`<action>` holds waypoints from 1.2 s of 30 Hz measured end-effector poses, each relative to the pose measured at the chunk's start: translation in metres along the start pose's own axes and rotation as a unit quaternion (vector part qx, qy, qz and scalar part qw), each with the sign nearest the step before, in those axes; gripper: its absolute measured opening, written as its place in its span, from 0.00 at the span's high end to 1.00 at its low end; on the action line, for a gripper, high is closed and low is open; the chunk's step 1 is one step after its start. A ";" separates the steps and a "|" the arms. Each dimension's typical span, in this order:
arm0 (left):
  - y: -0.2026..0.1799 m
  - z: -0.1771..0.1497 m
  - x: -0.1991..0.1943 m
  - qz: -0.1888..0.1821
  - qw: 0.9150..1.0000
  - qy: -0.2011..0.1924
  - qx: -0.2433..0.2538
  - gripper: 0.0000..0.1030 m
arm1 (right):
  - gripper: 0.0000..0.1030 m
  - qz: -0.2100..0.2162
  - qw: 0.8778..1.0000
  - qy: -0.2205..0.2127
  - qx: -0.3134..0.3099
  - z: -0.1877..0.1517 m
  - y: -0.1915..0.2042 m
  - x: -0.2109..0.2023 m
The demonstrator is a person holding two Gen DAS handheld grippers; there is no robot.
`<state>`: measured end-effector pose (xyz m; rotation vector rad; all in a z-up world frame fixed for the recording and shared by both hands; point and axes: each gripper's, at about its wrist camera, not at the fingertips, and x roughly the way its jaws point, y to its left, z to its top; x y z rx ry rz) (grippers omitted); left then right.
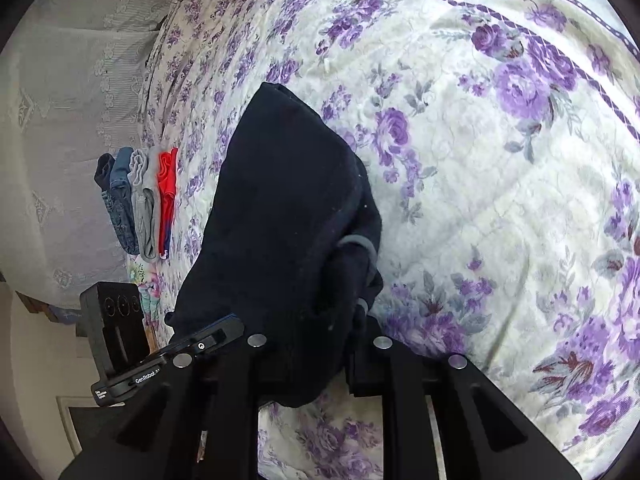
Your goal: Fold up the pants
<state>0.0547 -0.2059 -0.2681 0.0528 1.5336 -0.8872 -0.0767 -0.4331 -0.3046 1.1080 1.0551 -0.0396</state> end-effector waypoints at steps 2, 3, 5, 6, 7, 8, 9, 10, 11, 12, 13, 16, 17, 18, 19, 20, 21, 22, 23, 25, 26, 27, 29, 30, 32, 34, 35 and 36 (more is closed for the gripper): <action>-0.004 -0.002 0.003 0.008 1.000 0.001 0.013 0.56 | 0.82 -0.013 1.000 -0.002 -0.011 0.000 0.007 -0.002; -0.004 -0.004 0.000 0.010 1.000 0.002 0.019 0.54 | 0.82 -0.023 0.999 -0.004 -0.024 -0.001 0.014 -0.004; -0.005 -0.011 -0.001 0.011 1.000 0.005 0.027 0.52 | 0.83 -0.040 0.997 -0.013 -0.062 -0.002 0.035 -0.010; -0.005 -0.013 -0.004 0.010 1.000 0.006 0.029 0.52 | 0.83 -0.047 0.995 -0.018 -0.085 -0.004 0.047 -0.013; -0.006 -0.014 -0.004 0.006 1.000 0.007 0.028 0.51 | 0.83 -0.054 0.993 -0.021 -0.104 -0.005 0.059 -0.016; -0.006 -0.015 -0.005 -0.001 1.000 0.009 0.025 0.51 | 0.83 -0.061 0.990 -0.023 -0.124 -0.006 0.072 -0.018; -0.004 -0.017 -0.006 -0.015 1.000 0.012 0.018 0.51 | 0.83 -0.067 0.987 -0.025 -0.144 -0.007 0.085 -0.020; -0.003 -0.021 -0.006 -0.028 0.999 0.015 0.012 0.51 | 0.83 -0.072 0.984 -0.026 -0.163 -0.009 0.097 -0.021; 0.000 -0.025 -0.007 -0.042 0.999 0.017 0.007 0.51 | 0.83 -0.078 0.980 -0.024 -0.182 -0.010 0.109 -0.021; 0.002 -0.029 -0.009 -0.053 0.998 0.017 0.002 0.51 | 0.83 -0.086 0.975 -0.020 -0.204 -0.012 0.121 -0.019; 0.003 -0.031 -0.009 -0.061 0.998 0.019 -0.005 0.52 | 0.83 -0.094 0.970 -0.016 -0.224 -0.014 0.132 -0.016; 0.026 -0.036 -0.025 -0.104 0.993 0.012 -0.056 0.53 | 0.83 -0.099 0.953 -0.005 -0.287 -0.021 0.172 -0.010; 0.039 -0.038 -0.040 -0.116 0.990 -0.008 -0.074 0.53 | 0.83 -0.097 0.947 0.001 -0.308 -0.024 0.186 -0.008; 0.053 -0.043 -0.061 -0.126 0.987 -0.036 -0.091 0.53 | 0.83 -0.093 0.939 0.007 -0.331 -0.030 0.203 -0.006; 0.069 -0.050 -0.083 -0.130 0.983 -0.068 -0.108 0.53 | 0.83 -0.089 0.929 0.014 -0.359 -0.037 0.219 -0.002; 0.086 -0.058 -0.105 -0.123 0.980 -0.098 -0.126 0.53 | 0.82 -0.085 0.918 0.023 -0.388 -0.047 0.236 0.003; 0.104 -0.069 -0.127 -0.103 0.976 -0.125 -0.145 0.53 | 0.82 -0.083 0.903 0.034 -0.421 -0.060 0.252 0.011; 0.120 -0.080 -0.144 -0.076 0.973 -0.145 -0.161 0.53 | 0.82 -0.082 0.887 0.045 -0.453 -0.074 0.268 0.020; 0.137 -0.093 -0.160 -0.037 0.969 -0.163 -0.181 0.53 | 0.82 -0.082 0.868 0.058 -0.486 -0.091 0.282 0.031; 0.168 -0.118 -0.179 0.021 0.959 -0.177 -0.218 0.53 | 0.82 -0.085 0.825 0.084 -0.553 -0.128 0.302 0.057; 0.182 -0.130 -0.184 0.039 0.954 -0.180 -0.237 0.53 | 0.82 -0.089 0.803 0.097 -0.581 -0.146 0.309 0.072; 0.194 -0.141 -0.187 0.054 0.948 -0.182 -0.255 0.53 | 0.82 -0.093 0.784 0.112 -0.603 -0.164 0.314 0.088; 0.215 -0.160 -0.185 0.088 0.939 -0.174 -0.284 0.53 | 0.82 -0.100 0.754 0.141 -0.634 -0.197 0.317 0.124; 0.225 -0.167 -0.183 0.102 0.935 -0.168 -0.294 0.53 | 0.82 -0.111 0.737 0.153 -0.649 -0.213 0.313 0.144; 0.238 -0.178 -0.175 0.103 0.931 -0.163 -0.309 0.57 | 0.82 -0.149 0.703 0.176 -0.673 -0.240 0.296 0.184; 0.240 -0.181 -0.173 0.098 0.929 -0.172 -0.313 0.57 | 0.80 -0.175 0.683 0.176 -0.687 -0.255 0.281 0.209; 0.240 -0.180 -0.173 0.102 0.929 -0.172 -0.311 0.57 | 0.77 -0.171 0.679 0.164 -0.695 -0.260 0.281 0.209; 0.242 -0.182 -0.175 0.106 0.931 -0.170 -0.306 0.57 | 0.76 -0.172 0.677 0.163 -0.696 -0.262 0.284 0.210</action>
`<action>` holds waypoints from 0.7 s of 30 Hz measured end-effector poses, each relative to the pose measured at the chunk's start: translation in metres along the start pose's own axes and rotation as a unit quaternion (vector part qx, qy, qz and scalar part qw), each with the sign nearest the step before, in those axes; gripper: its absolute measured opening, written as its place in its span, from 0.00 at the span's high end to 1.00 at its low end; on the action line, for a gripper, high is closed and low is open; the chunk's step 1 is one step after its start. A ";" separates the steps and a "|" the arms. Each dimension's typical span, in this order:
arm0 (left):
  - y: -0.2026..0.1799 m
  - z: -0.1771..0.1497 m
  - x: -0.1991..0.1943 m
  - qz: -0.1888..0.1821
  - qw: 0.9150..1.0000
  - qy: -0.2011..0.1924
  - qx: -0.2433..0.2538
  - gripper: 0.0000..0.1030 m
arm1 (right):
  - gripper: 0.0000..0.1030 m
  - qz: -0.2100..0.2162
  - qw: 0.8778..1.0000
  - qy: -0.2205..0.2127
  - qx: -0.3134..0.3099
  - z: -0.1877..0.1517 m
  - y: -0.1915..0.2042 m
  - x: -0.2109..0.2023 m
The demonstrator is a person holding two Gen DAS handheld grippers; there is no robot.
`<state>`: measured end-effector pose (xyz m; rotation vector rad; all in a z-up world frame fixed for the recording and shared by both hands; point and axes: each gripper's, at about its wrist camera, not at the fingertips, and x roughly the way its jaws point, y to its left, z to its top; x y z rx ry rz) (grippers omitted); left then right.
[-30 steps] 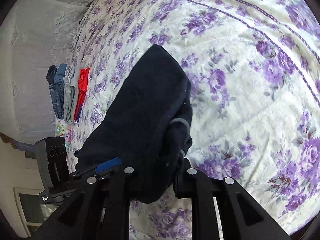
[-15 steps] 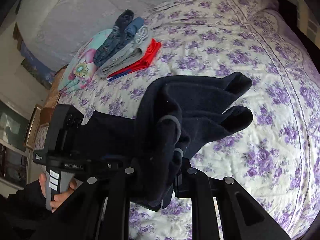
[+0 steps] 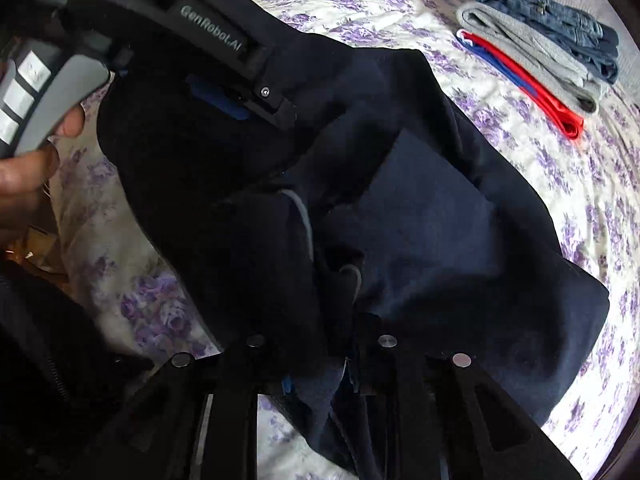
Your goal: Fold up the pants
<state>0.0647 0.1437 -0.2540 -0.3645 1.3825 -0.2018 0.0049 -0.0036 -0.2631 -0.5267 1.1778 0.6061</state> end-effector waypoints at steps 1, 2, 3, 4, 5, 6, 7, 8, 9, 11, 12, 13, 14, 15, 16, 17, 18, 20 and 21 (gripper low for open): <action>-0.003 0.001 0.002 0.004 1.000 0.001 0.006 0.56 | 0.74 0.005 1.000 0.004 0.005 0.002 -0.001 -0.001; -0.002 0.001 0.003 0.005 1.000 0.000 0.010 0.54 | 0.71 0.019 1.000 0.007 0.017 0.004 -0.004 -0.002; -0.003 0.001 0.003 0.004 1.000 0.000 0.013 0.53 | 0.65 0.043 0.998 0.012 0.034 0.005 -0.008 -0.003; -0.005 0.001 0.004 0.003 1.000 0.001 0.014 0.51 | 0.54 0.071 0.996 0.015 0.050 0.007 -0.012 -0.004; -0.006 0.002 0.004 0.002 1.000 0.001 0.015 0.51 | 0.41 0.099 0.993 0.020 0.066 0.009 -0.015 -0.007; -0.007 0.003 0.004 0.002 1.000 0.003 0.016 0.51 | 0.40 0.123 0.989 0.027 0.081 0.011 -0.018 -0.011; -0.007 0.004 0.004 -0.001 1.000 0.005 0.016 0.51 | 0.40 0.147 0.984 0.032 0.091 0.013 -0.021 -0.017; 0.005 0.002 0.002 -0.005 1.000 0.006 0.017 0.51 | 0.40 0.172 0.980 0.034 0.099 0.015 -0.025 -0.025; 0.000 0.004 0.005 -0.009 1.000 0.007 0.014 0.51 | 0.40 0.191 0.976 0.028 0.104 0.019 -0.032 -0.035; 0.006 0.002 0.000 -0.020 1.000 0.008 0.009 0.51 | 0.37 0.206 0.973 -0.007 0.106 0.027 -0.047 -0.059; 0.011 0.002 -0.002 -0.023 1.000 0.009 0.009 0.51 | 0.37 0.190 0.976 -0.022 0.103 0.032 -0.056 -0.068; 0.011 0.002 -0.002 -0.025 1.000 0.009 0.008 0.51 | 0.37 0.159 0.982 -0.034 0.095 0.037 -0.063 -0.073; 0.015 0.002 -0.003 -0.026 1.000 0.010 0.008 0.51 | 0.37 0.128 0.988 -0.041 0.082 0.043 -0.070 -0.075; 0.014 0.002 -0.004 -0.025 1.000 0.013 0.009 0.51 | 0.37 0.105 0.991 -0.046 0.064 0.047 -0.074 -0.073; 0.015 0.001 -0.005 -0.023 1.000 0.015 0.011 0.51 | 0.37 0.101 0.993 -0.044 0.047 0.052 -0.077 -0.068; 0.016 0.000 -0.007 -0.022 1.000 0.016 0.012 0.51 | 0.40 0.109 0.993 -0.038 0.032 0.057 -0.080 -0.062; 0.015 0.000 -0.008 -0.021 1.000 0.016 0.014 0.51 | 0.43 0.120 0.992 -0.029 0.015 0.061 -0.082 -0.054; 0.016 -0.001 -0.010 -0.019 1.000 0.017 0.015 0.51 | 0.46 0.117 0.993 -0.008 -0.029 0.065 -0.092 -0.034; 0.014 0.000 -0.009 -0.018 1.000 0.019 0.014 0.51 | 0.46 0.103 0.993 0.005 -0.055 0.070 -0.093 -0.024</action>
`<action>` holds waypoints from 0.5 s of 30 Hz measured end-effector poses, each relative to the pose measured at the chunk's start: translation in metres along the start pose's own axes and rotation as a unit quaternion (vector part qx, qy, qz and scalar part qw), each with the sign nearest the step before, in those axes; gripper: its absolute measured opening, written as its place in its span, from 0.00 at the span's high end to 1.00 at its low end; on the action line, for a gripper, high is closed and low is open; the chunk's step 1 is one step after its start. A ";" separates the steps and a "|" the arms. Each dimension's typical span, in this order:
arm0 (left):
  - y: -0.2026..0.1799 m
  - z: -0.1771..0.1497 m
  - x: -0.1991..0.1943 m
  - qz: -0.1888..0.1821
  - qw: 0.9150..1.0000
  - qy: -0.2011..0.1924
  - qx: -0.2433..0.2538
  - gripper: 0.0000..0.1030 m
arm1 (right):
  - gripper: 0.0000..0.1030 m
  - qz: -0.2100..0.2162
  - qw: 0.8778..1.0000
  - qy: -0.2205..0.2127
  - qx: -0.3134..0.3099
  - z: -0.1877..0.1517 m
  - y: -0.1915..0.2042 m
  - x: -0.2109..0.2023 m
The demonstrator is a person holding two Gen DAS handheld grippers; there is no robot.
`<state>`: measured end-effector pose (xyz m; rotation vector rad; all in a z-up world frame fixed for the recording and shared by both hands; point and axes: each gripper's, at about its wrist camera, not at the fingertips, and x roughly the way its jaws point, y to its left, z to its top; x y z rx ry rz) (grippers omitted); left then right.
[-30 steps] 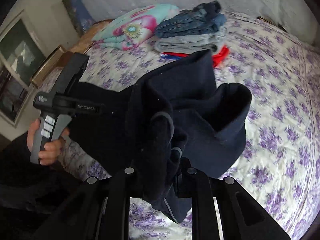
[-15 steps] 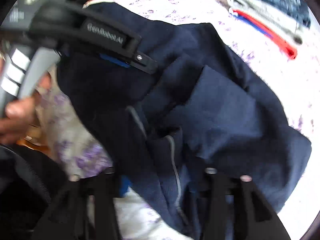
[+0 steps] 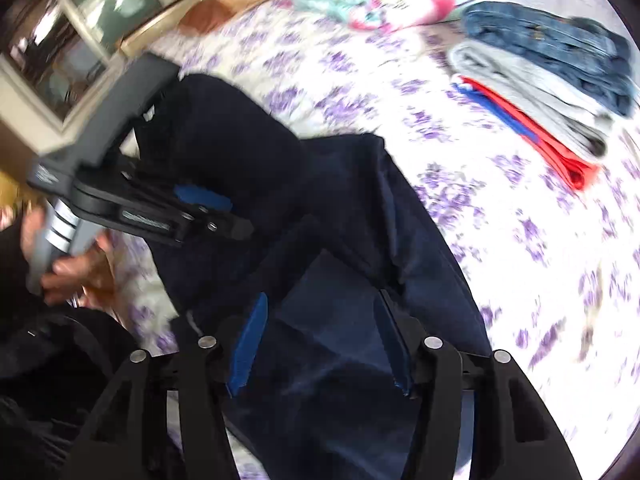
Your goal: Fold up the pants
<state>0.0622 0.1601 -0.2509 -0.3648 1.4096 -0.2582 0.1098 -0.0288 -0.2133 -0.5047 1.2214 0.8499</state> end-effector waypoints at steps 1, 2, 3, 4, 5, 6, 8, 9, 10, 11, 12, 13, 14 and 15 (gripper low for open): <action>0.001 0.000 -0.001 -0.001 1.000 0.002 -0.002 0.51 | 0.46 -0.013 1.000 0.016 -0.017 0.003 0.001 0.009; 0.000 -0.001 -0.001 -0.001 1.000 0.003 -0.002 0.51 | 0.46 -0.016 0.999 0.035 -0.025 0.006 -0.002 0.020; 0.000 -0.002 -0.001 -0.002 1.000 0.003 -0.003 0.51 | 0.49 -0.012 0.998 0.049 -0.024 0.008 -0.005 0.031; 0.000 -0.003 -0.002 -0.001 1.000 0.004 -0.002 0.51 | 0.73 -0.006 0.998 0.058 -0.019 0.009 -0.006 0.039; 0.000 -0.004 -0.003 0.000 1.000 0.005 -0.001 0.51 | 0.79 -0.010 0.998 0.056 -0.019 0.010 -0.007 0.042; -0.001 -0.005 -0.004 0.001 1.000 0.005 0.001 0.51 | 0.82 -0.015 0.999 0.047 -0.020 0.011 -0.005 0.041; 0.000 -0.009 -0.007 -0.001 1.000 0.004 0.003 0.51 | 0.92 -0.023 0.999 0.031 0.010 0.015 -0.009 0.036; 0.000 -0.010 -0.008 -0.004 1.000 0.002 0.003 0.51 | 0.92 -0.036 0.999 0.021 0.031 0.018 -0.014 0.034; -0.001 -0.011 -0.006 -0.003 1.000 0.003 0.004 0.51 | 0.92 -0.049 0.997 0.015 0.052 0.021 -0.020 0.036; 0.000 -0.011 -0.004 0.001 1.000 0.007 0.003 0.51 | 0.92 -0.044 0.996 0.020 0.072 0.022 -0.026 0.041; 0.000 -0.011 0.000 0.004 1.000 0.010 0.002 0.51 | 0.92 -0.040 0.996 0.026 0.081 0.022 -0.030 0.047; -0.001 -0.011 0.002 0.007 1.000 0.012 0.001 0.51 | 0.92 -0.043 0.996 0.022 0.077 0.023 -0.030 0.049; -0.001 -0.011 0.002 0.009 1.000 0.011 0.003 0.50 | 0.92 -0.045 0.996 0.020 0.072 0.022 -0.029 0.050; -0.002 -0.010 0.003 0.009 1.000 0.010 0.004 0.50 | 0.92 -0.043 0.996 0.021 0.073 0.022 -0.029 0.049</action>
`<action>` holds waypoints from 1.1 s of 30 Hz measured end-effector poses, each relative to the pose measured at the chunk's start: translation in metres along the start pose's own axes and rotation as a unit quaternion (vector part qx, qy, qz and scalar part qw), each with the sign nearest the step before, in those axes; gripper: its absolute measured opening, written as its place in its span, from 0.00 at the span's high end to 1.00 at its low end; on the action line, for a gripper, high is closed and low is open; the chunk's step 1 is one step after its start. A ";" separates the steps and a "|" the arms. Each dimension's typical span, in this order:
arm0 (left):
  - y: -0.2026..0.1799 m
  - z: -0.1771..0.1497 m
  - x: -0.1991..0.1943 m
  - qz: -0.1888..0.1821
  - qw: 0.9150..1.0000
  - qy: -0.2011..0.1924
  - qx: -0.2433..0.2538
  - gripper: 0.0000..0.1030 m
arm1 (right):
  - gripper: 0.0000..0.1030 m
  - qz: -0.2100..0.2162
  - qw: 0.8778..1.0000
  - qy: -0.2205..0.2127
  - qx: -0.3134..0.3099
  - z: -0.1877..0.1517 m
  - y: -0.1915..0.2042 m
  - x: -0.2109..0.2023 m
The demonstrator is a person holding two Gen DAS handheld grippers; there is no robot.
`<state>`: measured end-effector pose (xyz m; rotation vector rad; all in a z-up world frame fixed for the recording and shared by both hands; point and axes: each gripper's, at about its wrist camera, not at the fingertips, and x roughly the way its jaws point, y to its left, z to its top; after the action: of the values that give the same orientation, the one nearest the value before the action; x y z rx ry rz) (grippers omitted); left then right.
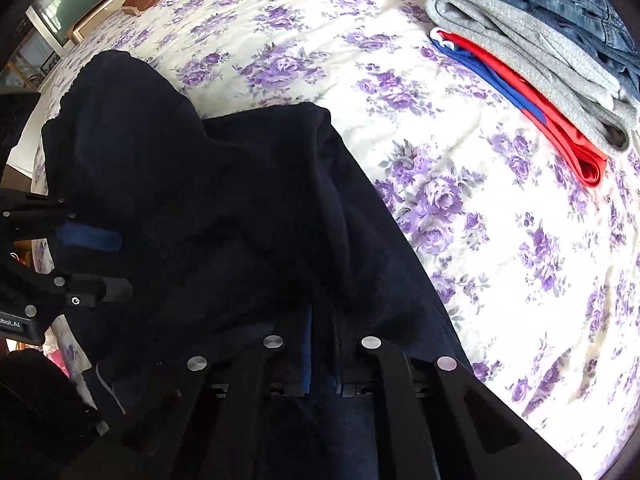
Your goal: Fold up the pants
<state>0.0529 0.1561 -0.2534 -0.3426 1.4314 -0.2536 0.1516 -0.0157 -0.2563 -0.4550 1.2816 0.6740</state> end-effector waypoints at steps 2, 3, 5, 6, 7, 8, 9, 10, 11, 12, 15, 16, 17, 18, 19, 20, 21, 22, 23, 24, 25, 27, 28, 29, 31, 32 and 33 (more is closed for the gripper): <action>-0.001 0.003 0.001 -0.001 1.000 0.001 -0.001 0.48 | 0.91 0.004 1.000 0.003 0.001 0.001 0.000 -0.001; -0.002 0.004 0.001 -0.001 1.000 0.001 -0.001 0.48 | 0.90 0.003 1.000 0.004 -0.001 0.003 0.000 -0.001; -0.005 0.008 0.002 0.001 1.000 0.002 -0.001 0.48 | 0.86 -0.010 1.000 0.008 0.003 0.002 0.006 -0.004; -0.006 0.009 0.000 -0.001 1.000 0.003 -0.002 0.48 | 0.83 -0.015 1.000 0.011 0.005 0.006 0.007 -0.006; -0.006 0.008 -0.005 -0.005 1.000 0.002 -0.004 0.48 | 0.75 -0.014 1.000 0.011 0.008 0.007 0.007 -0.010; -0.006 0.007 -0.014 -0.014 1.000 -0.005 -0.006 0.48 | 0.65 -0.002 1.000 0.008 0.013 0.009 0.008 -0.018; -0.005 0.006 -0.023 -0.021 1.000 -0.014 -0.008 0.48 | 0.62 0.005 1.000 -0.004 0.021 0.011 0.011 -0.029; -0.001 0.004 -0.037 -0.026 0.999 -0.029 -0.013 0.48 | 0.60 0.007 0.999 -0.020 0.024 0.013 0.015 -0.043; 0.003 0.002 -0.050 -0.029 0.998 -0.043 -0.019 0.48 | 0.54 0.007 0.999 -0.035 0.024 0.011 0.015 -0.059; 0.011 -0.001 -0.066 -0.027 0.997 -0.062 -0.030 0.48 | 0.50 0.008 0.999 -0.049 0.022 0.009 0.019 -0.073; 0.045 -0.013 -0.105 -0.011 0.991 -0.107 -0.085 0.27 | 0.43 -0.003 0.998 -0.067 0.014 -0.006 0.039 -0.101; 0.058 -0.017 -0.114 -0.006 0.987 -0.118 -0.106 0.21 | 0.43 -0.010 0.998 -0.066 0.012 -0.013 0.050 -0.106; 0.073 -0.023 -0.120 -0.006 0.984 -0.125 -0.129 0.20 | 0.43 -0.019 0.998 -0.060 0.011 -0.022 0.058 -0.105; 0.086 -0.028 -0.124 -0.005 0.981 -0.128 -0.149 0.20 | 0.43 -0.024 0.998 -0.052 0.012 -0.027 0.066 -0.105; 0.101 -0.032 -0.125 -0.002 0.976 -0.129 -0.173 0.20 | 0.43 -0.026 0.999 -0.043 0.015 -0.036 0.075 -0.102; 0.114 -0.036 -0.124 -0.003 0.972 -0.127 -0.196 0.20 | 0.43 -0.027 0.999 -0.034 0.017 -0.043 0.077 -0.095; 0.127 -0.040 -0.121 -0.011 0.968 -0.123 -0.220 0.20 | 0.43 -0.027 0.999 -0.025 0.019 -0.051 0.081 -0.089; 0.137 -0.043 -0.117 -0.024 0.963 -0.121 -0.238 0.20 | 0.44 -0.022 0.999 -0.017 0.022 -0.059 0.084 -0.081; 0.145 -0.045 -0.113 -0.035 0.961 -0.120 -0.248 0.20 | 0.45 -0.015 1.000 -0.009 0.025 -0.063 0.087 -0.077; 0.150 -0.044 -0.107 -0.041 0.959 -0.118 -0.255 0.20 | 0.45 -0.009 0.999 -0.004 0.031 -0.067 0.089 -0.073; 0.155 -0.043 -0.100 -0.045 0.958 -0.114 -0.261 0.20 | 0.45 -0.007 0.999 -0.003 0.035 -0.069 0.090 -0.071; 0.160 -0.037 -0.085 -0.061 0.957 -0.105 -0.264 0.20 | 0.45 -0.012 0.999 -0.010 0.042 -0.077 0.090 -0.076; 0.159 -0.032 -0.077 -0.067 0.957 -0.102 -0.263 0.20 | 0.45 -0.014 0.999 -0.015 0.045 -0.081 0.090 -0.077; 0.160 -0.025 -0.070 -0.071 0.958 -0.098 -0.261 0.16 | 0.45 -0.017 0.998 -0.020 0.049 -0.086 0.089 -0.078; 0.162 -0.017 -0.058 -0.074 0.961 -0.092 -0.250 0.04 | 0.45 -0.018 0.998 -0.024 0.057 -0.089 0.086 -0.081; 0.160 -0.010 -0.053 -0.062 0.964 -0.091 -0.244 0.05 | 0.45 -0.019 0.998 -0.023 0.061 -0.090 0.084 -0.083; 0.154 -0.003 -0.050 -0.041 0.968 -0.089 -0.231 0.05 | 0.45 -0.020 0.997 -0.022 0.065 -0.092 0.082 -0.083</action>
<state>0.0388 0.3166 -0.2660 -0.7863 1.2899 0.0498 0.0181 -0.0328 -0.1930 -0.3564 1.2636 0.5612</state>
